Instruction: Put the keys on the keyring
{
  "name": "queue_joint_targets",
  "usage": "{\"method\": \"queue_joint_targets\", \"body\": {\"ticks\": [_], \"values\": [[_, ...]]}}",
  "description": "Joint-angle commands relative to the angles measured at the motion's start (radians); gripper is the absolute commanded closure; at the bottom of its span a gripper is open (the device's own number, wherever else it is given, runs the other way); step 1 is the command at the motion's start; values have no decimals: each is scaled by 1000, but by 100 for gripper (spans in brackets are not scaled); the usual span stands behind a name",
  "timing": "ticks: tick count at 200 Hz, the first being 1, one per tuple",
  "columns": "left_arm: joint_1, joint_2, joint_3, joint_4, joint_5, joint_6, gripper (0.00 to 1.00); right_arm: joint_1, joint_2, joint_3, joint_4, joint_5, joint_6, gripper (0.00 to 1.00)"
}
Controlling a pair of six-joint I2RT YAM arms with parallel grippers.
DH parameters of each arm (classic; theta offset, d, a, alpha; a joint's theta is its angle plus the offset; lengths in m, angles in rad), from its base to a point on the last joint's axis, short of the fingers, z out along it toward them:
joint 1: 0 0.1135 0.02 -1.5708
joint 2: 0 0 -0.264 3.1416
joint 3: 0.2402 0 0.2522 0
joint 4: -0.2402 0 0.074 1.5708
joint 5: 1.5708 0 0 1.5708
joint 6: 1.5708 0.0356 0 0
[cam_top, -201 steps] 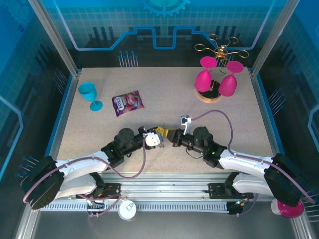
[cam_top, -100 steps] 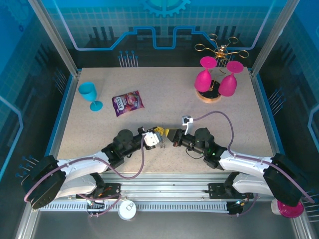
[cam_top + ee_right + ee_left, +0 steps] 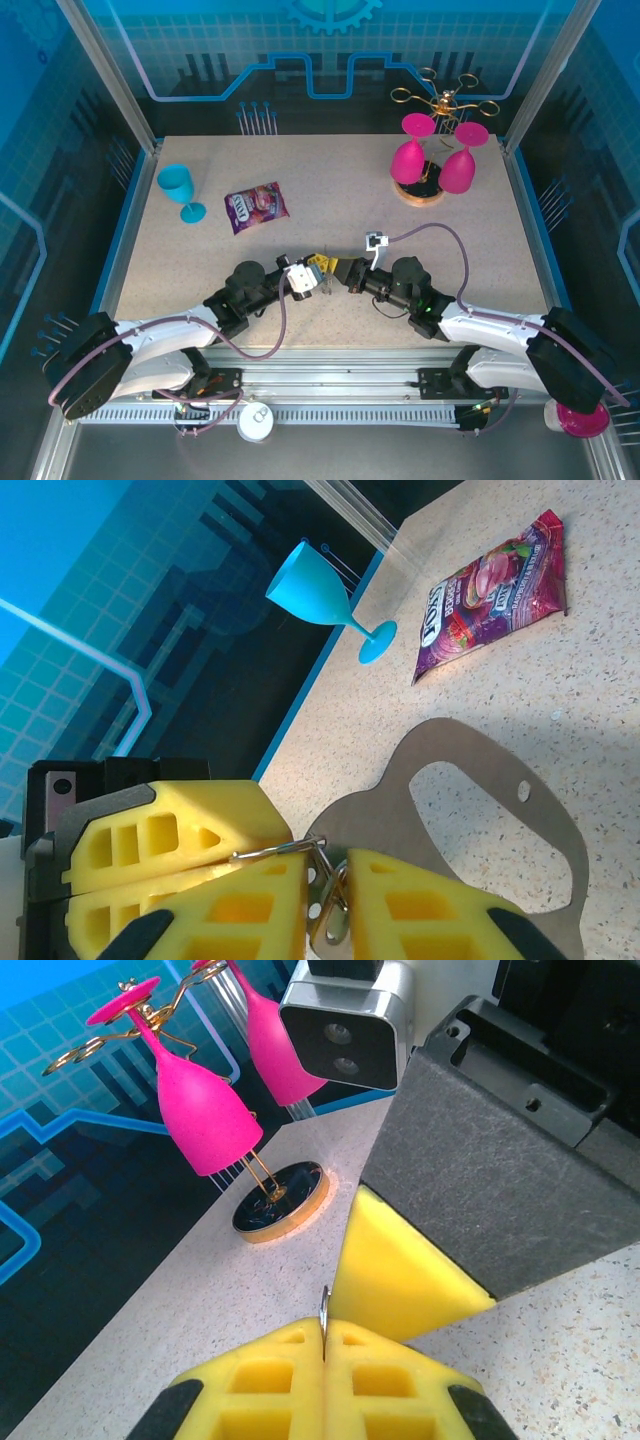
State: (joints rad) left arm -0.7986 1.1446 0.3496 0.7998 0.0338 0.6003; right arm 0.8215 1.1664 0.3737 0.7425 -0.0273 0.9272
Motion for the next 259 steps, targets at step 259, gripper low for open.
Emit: {"method": "queue_joint_targets", "body": {"ticks": [259], "values": [[167,-2,-42,193,457,-461,100,-176,-55,133,-202,-519,-1065,68]]}}
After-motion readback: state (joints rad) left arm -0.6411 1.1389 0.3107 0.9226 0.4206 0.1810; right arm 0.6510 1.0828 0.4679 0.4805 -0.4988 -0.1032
